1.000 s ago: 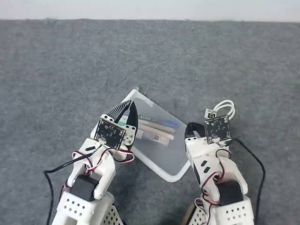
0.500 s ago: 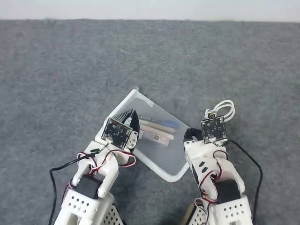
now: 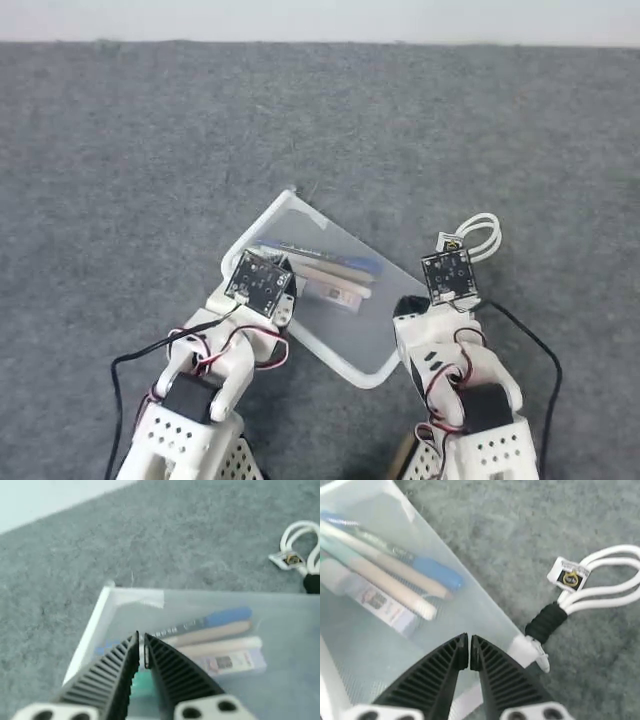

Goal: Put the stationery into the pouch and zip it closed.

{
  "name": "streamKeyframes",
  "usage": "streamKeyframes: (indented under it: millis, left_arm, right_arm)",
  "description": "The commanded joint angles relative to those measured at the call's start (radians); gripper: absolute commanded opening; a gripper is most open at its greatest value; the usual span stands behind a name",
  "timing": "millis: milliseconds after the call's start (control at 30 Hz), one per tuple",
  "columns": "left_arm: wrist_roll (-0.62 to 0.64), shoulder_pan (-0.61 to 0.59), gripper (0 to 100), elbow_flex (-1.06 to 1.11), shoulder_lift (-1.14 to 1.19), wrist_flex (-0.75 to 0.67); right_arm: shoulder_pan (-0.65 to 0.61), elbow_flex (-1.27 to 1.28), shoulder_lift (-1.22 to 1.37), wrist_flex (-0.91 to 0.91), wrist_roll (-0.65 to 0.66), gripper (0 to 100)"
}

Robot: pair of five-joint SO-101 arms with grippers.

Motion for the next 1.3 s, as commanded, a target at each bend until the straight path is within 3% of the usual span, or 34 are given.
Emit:
streamKeyframes:
  millis: [0,233,667,1267]
  left_arm:
    - [-0.006,-0.006,1,-0.015,-0.012,0.094]
    - [-0.005,-0.008,1,-0.015,-0.012,0.224]
    - [-0.003,-0.005,1,-0.015,-0.012,0.29]
    - [-0.005,-0.002,1,-0.015,-0.012,0.288]
  right_arm:
    - [0.004,0.021,-0.002,0.039,-0.005,0.8]
    - [0.004,0.021,-0.002,0.088,-0.005,0.9]
    - [0.002,0.021,-0.01,0.24,-0.006,0.9]
    - [0.001,0.021,-0.012,0.242,-0.006,0.9]
